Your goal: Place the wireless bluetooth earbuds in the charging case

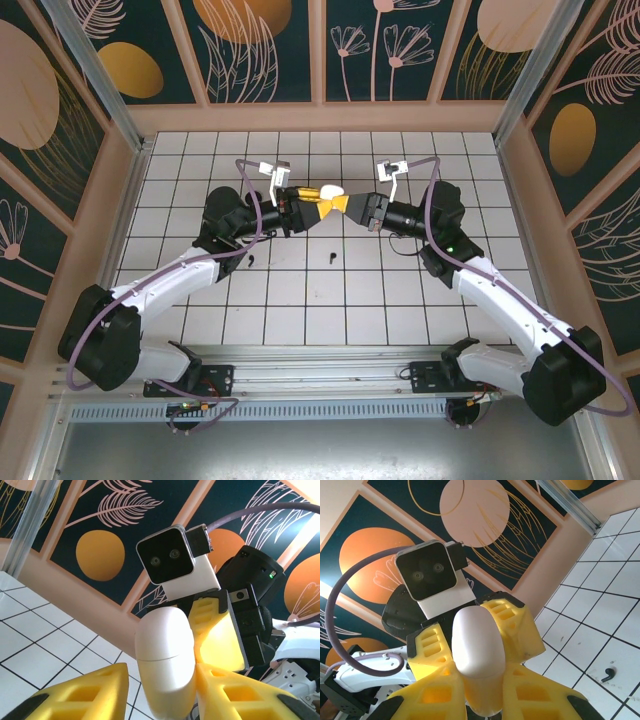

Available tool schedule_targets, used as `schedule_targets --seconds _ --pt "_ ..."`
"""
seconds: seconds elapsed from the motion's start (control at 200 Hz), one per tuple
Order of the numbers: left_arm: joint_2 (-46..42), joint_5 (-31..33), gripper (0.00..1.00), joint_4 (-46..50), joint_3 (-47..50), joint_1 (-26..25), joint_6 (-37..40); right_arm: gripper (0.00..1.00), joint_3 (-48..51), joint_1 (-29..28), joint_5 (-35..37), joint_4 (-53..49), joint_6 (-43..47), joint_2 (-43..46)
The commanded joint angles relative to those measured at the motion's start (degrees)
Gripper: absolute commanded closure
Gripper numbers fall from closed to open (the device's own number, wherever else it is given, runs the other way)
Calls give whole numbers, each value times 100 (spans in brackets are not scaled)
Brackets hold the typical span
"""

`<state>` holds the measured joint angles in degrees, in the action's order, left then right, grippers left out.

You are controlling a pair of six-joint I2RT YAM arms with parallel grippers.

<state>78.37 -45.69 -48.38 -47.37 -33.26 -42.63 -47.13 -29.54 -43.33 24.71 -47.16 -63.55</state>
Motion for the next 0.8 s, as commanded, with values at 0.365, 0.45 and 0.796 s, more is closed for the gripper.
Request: schedule_targets --seconds 0.365,0.45,0.796 --pt "-274 31 50 561 -18 -27 606 90 -94 -8 775 582 -267 -37" --pt "-298 3 49 608 -15 -25 686 91 -116 -1 885 534 -257 -50" --pt "-491 357 47 1200 -1 -27 1132 90 -412 61 1180 22 -67 -241"
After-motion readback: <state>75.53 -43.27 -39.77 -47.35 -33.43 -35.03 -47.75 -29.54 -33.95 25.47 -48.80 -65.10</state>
